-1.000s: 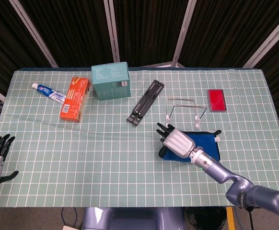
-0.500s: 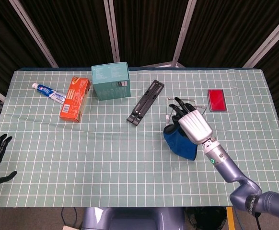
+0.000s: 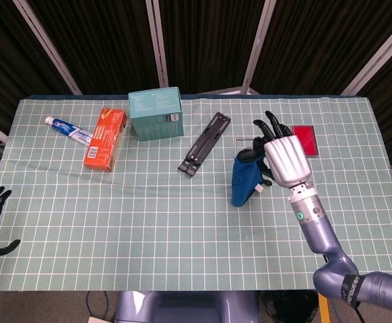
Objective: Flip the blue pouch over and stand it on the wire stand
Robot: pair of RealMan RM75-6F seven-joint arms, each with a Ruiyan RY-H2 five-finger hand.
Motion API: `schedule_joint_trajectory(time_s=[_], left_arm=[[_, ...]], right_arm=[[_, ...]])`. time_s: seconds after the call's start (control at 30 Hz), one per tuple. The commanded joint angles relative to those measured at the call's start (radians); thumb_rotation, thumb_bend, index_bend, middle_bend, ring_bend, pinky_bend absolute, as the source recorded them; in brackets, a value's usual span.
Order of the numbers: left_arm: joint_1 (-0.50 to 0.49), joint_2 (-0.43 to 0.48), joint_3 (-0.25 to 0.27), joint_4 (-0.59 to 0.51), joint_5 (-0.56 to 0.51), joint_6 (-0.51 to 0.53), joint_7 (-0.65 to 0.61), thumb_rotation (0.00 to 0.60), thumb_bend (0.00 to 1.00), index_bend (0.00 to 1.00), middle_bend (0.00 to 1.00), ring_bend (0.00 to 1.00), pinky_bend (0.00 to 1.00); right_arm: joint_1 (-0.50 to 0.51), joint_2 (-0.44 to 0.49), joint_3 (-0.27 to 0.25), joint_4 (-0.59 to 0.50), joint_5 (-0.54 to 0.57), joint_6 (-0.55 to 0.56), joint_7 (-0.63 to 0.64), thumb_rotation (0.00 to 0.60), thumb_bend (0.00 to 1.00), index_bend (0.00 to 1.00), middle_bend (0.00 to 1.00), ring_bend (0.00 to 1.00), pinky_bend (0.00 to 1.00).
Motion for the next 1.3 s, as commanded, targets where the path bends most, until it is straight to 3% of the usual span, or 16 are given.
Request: schedule_joint_trajectory(time_s=[0.03,0.4,0.87,1.3], left_arm=[[0.001,0.002,0.001,-0.001,0.002,0.002,-0.002,0.6,0.0,0.0,0.0,0.0,0.0],[0.005,0.008,-0.001,-0.001,0.007,0.008,-0.014,0.6,0.0,0.0,0.0,0.0,0.0],[-0.005,0.001,-0.013,0.008,-0.027,-0.021,-0.011,0.6,0.0,0.0,0.0,0.0,0.0],[-0.001,0.01,-0.003,-0.004,0.005,-0.007,-0.025,0.6,0.0,0.0,0.0,0.0,0.0]], right_arm=[[0.005,0.005,0.022,-0.026,0.039,0.022,-0.039,0.6,0.53,0.75,0.16,0.0,0.28],[0.022,-0.013,0.037,-0.065,0.164,0.051,-0.14,0.6,0.54,0.76,0.16,0.0,0.28],[0.102,-0.115,0.098,0.044,0.364,0.082,-0.243,0.6,0.55,0.76,0.16,0.0,0.28],[0.045,-0.028,0.064,-0.119,0.327,0.181,-0.273,0.6,0.56,0.76,0.16,0.0,0.28]])
